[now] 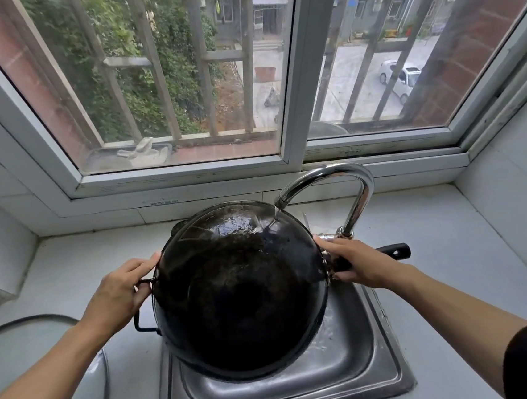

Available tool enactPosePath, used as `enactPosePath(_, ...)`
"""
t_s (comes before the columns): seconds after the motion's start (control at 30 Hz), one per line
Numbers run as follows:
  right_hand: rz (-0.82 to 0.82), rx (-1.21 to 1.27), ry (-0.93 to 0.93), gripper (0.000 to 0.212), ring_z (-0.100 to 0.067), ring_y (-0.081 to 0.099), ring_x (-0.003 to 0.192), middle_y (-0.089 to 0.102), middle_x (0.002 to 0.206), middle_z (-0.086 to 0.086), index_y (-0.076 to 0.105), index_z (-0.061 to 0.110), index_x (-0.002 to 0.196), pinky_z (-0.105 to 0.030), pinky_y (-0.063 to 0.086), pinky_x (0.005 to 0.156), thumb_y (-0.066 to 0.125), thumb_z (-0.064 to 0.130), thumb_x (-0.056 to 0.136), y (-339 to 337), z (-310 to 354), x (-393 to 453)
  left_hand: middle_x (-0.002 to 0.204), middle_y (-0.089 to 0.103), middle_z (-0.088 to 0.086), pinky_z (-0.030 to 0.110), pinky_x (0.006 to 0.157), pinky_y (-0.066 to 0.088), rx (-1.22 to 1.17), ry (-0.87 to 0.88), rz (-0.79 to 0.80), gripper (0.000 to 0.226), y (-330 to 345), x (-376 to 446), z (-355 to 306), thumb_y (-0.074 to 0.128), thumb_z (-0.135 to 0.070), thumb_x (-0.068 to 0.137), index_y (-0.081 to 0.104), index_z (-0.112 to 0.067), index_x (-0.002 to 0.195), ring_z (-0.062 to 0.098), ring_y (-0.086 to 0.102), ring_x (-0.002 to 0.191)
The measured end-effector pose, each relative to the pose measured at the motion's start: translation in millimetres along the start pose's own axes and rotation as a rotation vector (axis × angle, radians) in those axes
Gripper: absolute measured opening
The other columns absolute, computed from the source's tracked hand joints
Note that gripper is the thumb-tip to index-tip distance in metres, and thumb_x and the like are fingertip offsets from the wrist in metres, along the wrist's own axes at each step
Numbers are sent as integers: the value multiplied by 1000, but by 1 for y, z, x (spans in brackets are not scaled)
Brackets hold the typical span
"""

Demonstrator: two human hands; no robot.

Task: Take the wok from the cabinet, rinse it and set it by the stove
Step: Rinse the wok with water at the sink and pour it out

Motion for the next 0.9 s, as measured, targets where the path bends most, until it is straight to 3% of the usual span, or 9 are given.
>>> enactPosePath(0.13, 17, -8, 53, 93, -15, 49, 96, 51, 103, 7, 11, 46, 149, -30, 43, 91, 70, 16, 82, 5, -9, -16, 101, 51, -36, 34, 65, 51, 9, 59, 12, 72, 7, 12, -12, 67, 12, 72, 57, -25, 133, 19, 56, 65)
enactPosePath(0.3, 7, 18, 98, 91, -8, 46, 86, 43, 92, 19, 13, 44, 150, -23, 41, 83, 69, 17, 85, 6, -23, -38, 105, 67, -1, 32, 65, 49, 39, 100, 6, 72, 15, 23, -32, 68, 14, 70, 58, -21, 132, 24, 59, 70)
enactPosePath(0.4, -14, 13, 136, 90, -7, 46, 81, 42, 87, 18, 12, 47, 150, -21, 39, 78, 69, 19, 86, 6, -31, -50, 105, 67, 0, 32, 64, 49, 53, 138, 24, 74, 20, 29, -42, 70, 12, 70, 56, -22, 135, 24, 60, 71)
enactPosePath(0.53, -27, 78, 168, 92, -13, 51, 75, 54, 82, 8, 11, 51, 148, -29, 48, 77, 68, 16, 85, 9, -38, -65, 105, 68, 1, 31, 64, 48, 55, 177, 21, 75, 24, 34, -57, 70, 13, 69, 56, -21, 134, 25, 61, 72)
enactPosePath(0.77, -51, 91, 155, 97, -11, 53, 72, 58, 79, 9, 4, 57, 145, -26, 49, 78, 70, 18, 86, 12, -34, -86, 89, 59, -7, 29, 54, 43, 21, 191, 5, 71, 29, 13, -63, 70, 9, 73, 54, -22, 136, 17, 41, 56)
enactPosePath(0.9, -88, 108, 116, 97, -10, 55, 76, 59, 83, 11, 7, 54, 147, -23, 48, 80, 73, 20, 84, 13, -25, -95, 99, 65, -4, 32, 57, 49, 39, 189, 0, 62, 28, -7, -56, 52, -11, 80, 49, -24, 140, 21, 59, 64)
Point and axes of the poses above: each hand's wrist, its own x-axis towards the middle knuckle, its own y-axis out of the palm, z = x × y, the point moved 5 cm from there along x, towards the middle knuckle
